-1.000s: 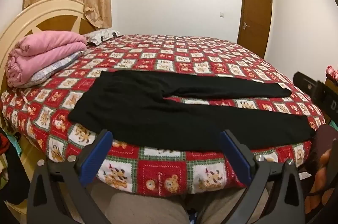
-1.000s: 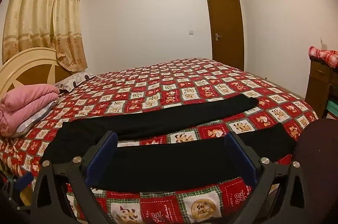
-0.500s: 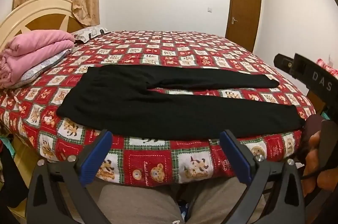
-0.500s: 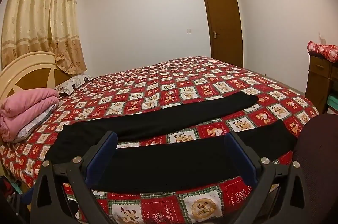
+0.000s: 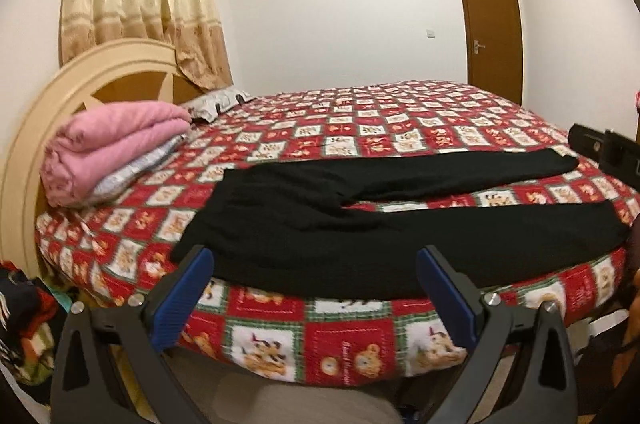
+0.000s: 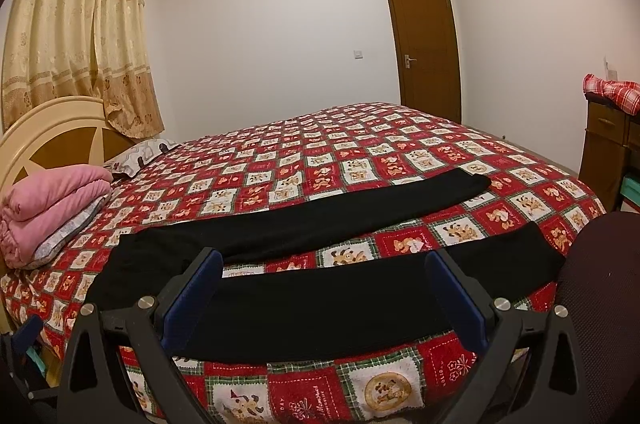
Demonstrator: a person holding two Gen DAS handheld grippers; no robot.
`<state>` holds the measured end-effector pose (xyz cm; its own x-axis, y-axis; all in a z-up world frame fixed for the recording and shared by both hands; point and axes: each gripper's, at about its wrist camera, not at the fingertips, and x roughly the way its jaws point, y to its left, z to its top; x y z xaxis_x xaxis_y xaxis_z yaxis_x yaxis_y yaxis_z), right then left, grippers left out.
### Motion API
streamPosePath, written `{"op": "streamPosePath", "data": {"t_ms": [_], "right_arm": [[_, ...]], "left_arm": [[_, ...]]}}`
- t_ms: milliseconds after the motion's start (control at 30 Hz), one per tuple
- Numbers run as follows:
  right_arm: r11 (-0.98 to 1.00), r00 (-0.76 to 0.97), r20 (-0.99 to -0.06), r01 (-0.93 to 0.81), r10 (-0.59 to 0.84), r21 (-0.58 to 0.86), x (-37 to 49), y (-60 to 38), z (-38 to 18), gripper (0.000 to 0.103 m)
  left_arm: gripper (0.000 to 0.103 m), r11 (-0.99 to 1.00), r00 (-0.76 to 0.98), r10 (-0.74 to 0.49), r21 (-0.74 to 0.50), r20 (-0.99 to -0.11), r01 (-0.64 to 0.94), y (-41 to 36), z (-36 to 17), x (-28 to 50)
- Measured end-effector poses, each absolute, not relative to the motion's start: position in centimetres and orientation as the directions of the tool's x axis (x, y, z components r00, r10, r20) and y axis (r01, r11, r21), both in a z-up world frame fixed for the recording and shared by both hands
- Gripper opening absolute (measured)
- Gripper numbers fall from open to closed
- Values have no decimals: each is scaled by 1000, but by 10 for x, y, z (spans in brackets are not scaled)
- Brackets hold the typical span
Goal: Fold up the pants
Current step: 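Move both grippers toward the black pants on the bed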
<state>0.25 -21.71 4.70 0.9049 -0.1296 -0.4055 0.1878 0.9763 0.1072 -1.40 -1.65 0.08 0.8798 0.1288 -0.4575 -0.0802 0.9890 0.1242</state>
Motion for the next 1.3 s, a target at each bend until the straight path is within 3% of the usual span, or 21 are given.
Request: {"op": "streamPosePath", "data": {"t_ms": [367,1300], "right_arm": [[976,903,-409,191,-131,109,3,-216,46,102],[976,898,-421,188,-128,106,5,-216,42,102]], "left_arm": [[103,978,879,176,181,-443,-104,-19,1,-11],[103,972,847,216,191,-486,-138,-8,-5,-5]]}}
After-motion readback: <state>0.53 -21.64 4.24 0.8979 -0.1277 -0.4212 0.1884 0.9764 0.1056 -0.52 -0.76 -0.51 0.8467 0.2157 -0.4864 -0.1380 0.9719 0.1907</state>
